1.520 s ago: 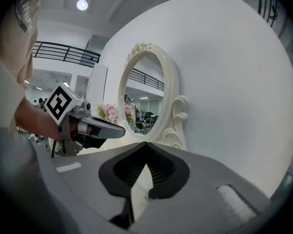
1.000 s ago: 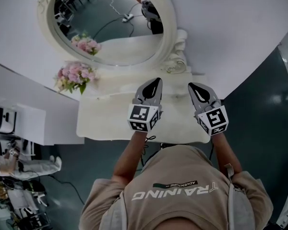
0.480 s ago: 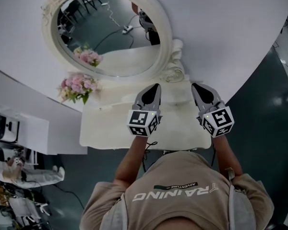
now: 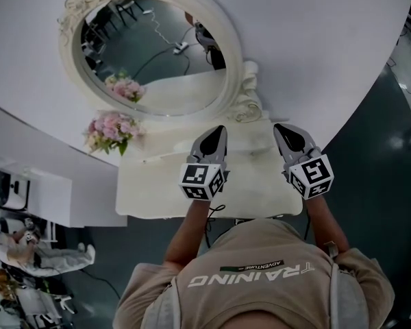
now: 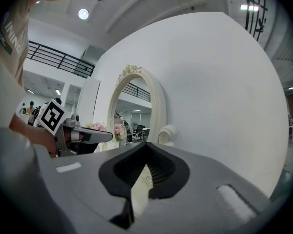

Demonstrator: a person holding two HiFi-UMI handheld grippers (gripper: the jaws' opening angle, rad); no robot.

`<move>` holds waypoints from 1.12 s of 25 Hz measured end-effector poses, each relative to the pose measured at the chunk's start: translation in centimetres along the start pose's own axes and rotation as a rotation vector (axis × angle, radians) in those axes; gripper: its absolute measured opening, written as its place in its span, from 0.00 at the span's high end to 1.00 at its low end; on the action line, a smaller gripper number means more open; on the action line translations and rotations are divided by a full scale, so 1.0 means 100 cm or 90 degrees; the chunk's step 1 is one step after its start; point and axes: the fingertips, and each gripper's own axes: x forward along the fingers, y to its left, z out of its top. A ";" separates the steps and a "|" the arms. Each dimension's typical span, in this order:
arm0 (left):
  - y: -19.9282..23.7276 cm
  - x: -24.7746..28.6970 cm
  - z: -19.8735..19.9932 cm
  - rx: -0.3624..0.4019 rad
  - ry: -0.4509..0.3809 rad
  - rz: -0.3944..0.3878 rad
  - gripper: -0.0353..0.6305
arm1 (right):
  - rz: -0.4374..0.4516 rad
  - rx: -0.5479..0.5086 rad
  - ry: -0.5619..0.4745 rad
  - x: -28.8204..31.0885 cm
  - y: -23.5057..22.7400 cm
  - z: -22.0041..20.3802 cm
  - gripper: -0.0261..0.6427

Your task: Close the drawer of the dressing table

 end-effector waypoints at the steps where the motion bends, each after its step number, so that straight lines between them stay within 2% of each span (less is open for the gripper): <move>1: -0.001 -0.001 0.002 -0.010 -0.002 -0.004 0.92 | -0.001 0.001 0.001 0.000 -0.001 0.000 0.96; 6: -0.003 0.000 0.001 -0.010 0.001 -0.009 0.92 | 0.001 -0.004 0.005 -0.001 0.001 -0.003 0.96; 11: -0.005 0.003 0.002 -0.011 0.002 -0.015 0.92 | 0.007 -0.040 0.029 0.001 0.002 -0.008 0.96; 28: -0.003 0.003 0.008 -0.015 -0.011 -0.026 0.92 | 0.009 -0.029 0.019 0.002 0.005 -0.009 0.96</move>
